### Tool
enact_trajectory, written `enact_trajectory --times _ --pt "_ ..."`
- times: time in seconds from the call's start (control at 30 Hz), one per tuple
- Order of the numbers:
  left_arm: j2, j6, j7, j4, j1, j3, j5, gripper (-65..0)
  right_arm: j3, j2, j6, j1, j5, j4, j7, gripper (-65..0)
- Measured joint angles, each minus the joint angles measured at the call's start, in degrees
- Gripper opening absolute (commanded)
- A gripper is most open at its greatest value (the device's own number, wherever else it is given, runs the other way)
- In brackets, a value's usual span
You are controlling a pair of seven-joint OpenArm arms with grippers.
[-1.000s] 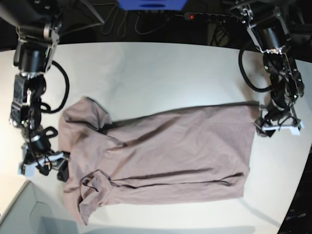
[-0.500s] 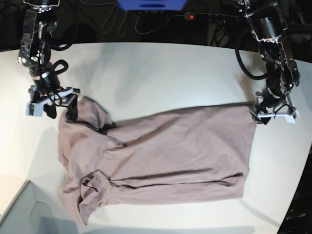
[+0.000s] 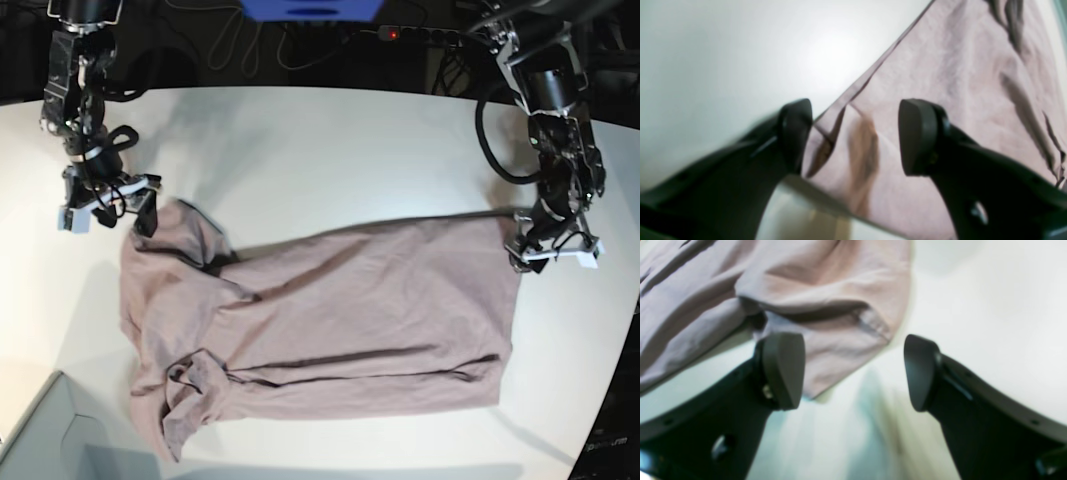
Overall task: Layout the t-shirt on the table in an organized manner, then fold the t-shirt properly
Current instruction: 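Lower both grippers to grasp the shirt edge nearest them, then pull the grasped shirt edge toward the robot with both grippers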
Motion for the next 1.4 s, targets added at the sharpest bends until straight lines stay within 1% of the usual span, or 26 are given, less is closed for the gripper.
enact_trajectory --times 0.03,0.1,0.17,0.2,0.27,0.37,0.47,0.53,0.6,0.77,0.83,0.87,0.9,0.93,1.0,1.03,1.07,1.1,1.17,1.27,1.33,1.4 --pt "-0.02 0.04 0.09 -0.07 0.00 0.00 0.02 -32.1 -0.39 0.52 -0.15 1.16 -0.02 -2.43 0.33 -18.1" --pt "0.00 0.24 0.11 -0.33 0.09 -0.11 0.04 -41.7 -1.92 1.53 -0.17 3.26 -0.33 -6.95 -0.07 -18.1" --pt "0.24 0.22 0.63 -0.70 0.17 -0.09 -0.09 -51.8 -2.80 1.84 -0.07 5.44 0.11 -10.58 2.12 -18.2" --pt "0.37 0.22 0.59 -0.74 0.28 -0.09 -0.26 -56.8 -2.91 1.88 -0.04 6.54 0.20 -12.00 2.27 -18.2" --pt "0.31 0.24 1.01 -0.79 0.35 -0.11 -0.42 -64.8 -2.93 1.99 -0.02 7.52 0.24 -12.94 2.14 -18.2" --pt "0.35 0.24 1.62 -0.81 0.35 -0.09 -0.46 -64.5 -3.50 1.84 -0.02 7.50 0.26 -12.96 2.78 -18.2" --pt "0.35 0.24 1.86 -0.42 0.46 -0.09 -0.48 -65.0 -7.89 2.34 -0.11 7.52 0.26 -12.94 3.61 -18.3" --pt "0.55 0.31 2.69 0.59 0.74 -0.09 -0.44 -65.0 -11.37 2.14 -0.09 7.89 0.28 -12.79 3.69 -18.4" --pt "0.79 0.48 3.15 2.29 1.86 0.00 -0.42 -65.0 -12.98 1.68 -0.11 8.00 0.33 -12.72 3.85 -18.4" --pt "0.81 1.16 4.44 5.70 3.82 -0.02 0.07 -65.0 -13.31 1.84 0.11 7.98 0.55 -12.72 3.78 -19.4" --pt "0.87 1.36 4.68 6.29 3.98 -0.04 0.26 -65.0 -13.31 1.86 0.24 7.98 0.52 -12.72 3.80 -23.9" --pt "0.85 1.42 4.72 6.43 3.98 -0.04 0.28 -65.0 -13.38 1.97 0.33 7.98 0.52 -12.74 3.82 -27.9" --pt "0.85 1.53 4.92 6.56 3.98 -0.04 0.48 -65.0 -13.35 2.08 1.16 7.98 0.48 -12.79 3.54 -32.2" --pt "0.79 1.53 4.85 6.69 4.17 -0.04 0.48 -65.0 -13.16 2.16 2.19 7.96 0.52 -13.00 3.39 -38.2" --pt "0.79 1.53 4.83 6.78 4.48 -0.04 0.33 -65.0 -13.09 2.29 4.11 7.67 0.50 -13.03 2.38 -53.4" --pt "0.68 1.55 4.83 6.78 4.61 -0.04 -0.94 -65.0 -13.09 2.27 4.35 7.50 0.33 -13.00 2.05 -60.1" --pt "0.52 1.55 4.90 6.78 4.79 -0.04 -2.23 -65.0 -13.09 2.25 4.52 7.23 0.52 -13.00 2.10 -65.0" --pt "0.22 1.66 4.98 6.78 4.90 -0.04 -3.76 -65.0 -13.09 2.34 4.55 7.04 0.72 -12.94 2.05 -65.0" --pt "-1.33 1.77 7.61 7.45 5.11 0.17 -7.61 -65.0 -13.27 3.63 4.79 5.95 0.42 -11.30 0.63 -65.0" --pt "-4.02 1.77 9.27 8.74 5.53 -0.04 -11.96 -65.0 -12.96 5.88 4.76 0.57 -0.15 -4.24 0.46 -65.0" --pt "-4.79 2.01 10.14 9.99 5.92 -0.20 -14.05 -65.0 -11.43 6.12 4.74 -3.39 -0.57 1.84 -0.92 -65.0" --pt "-4.87 2.27 10.27 11.47 6.58 -0.13 -15.47 -65.0 -8.68 5.51 4.98 -6.34 -0.61 8.61 -1.22 -65.0"
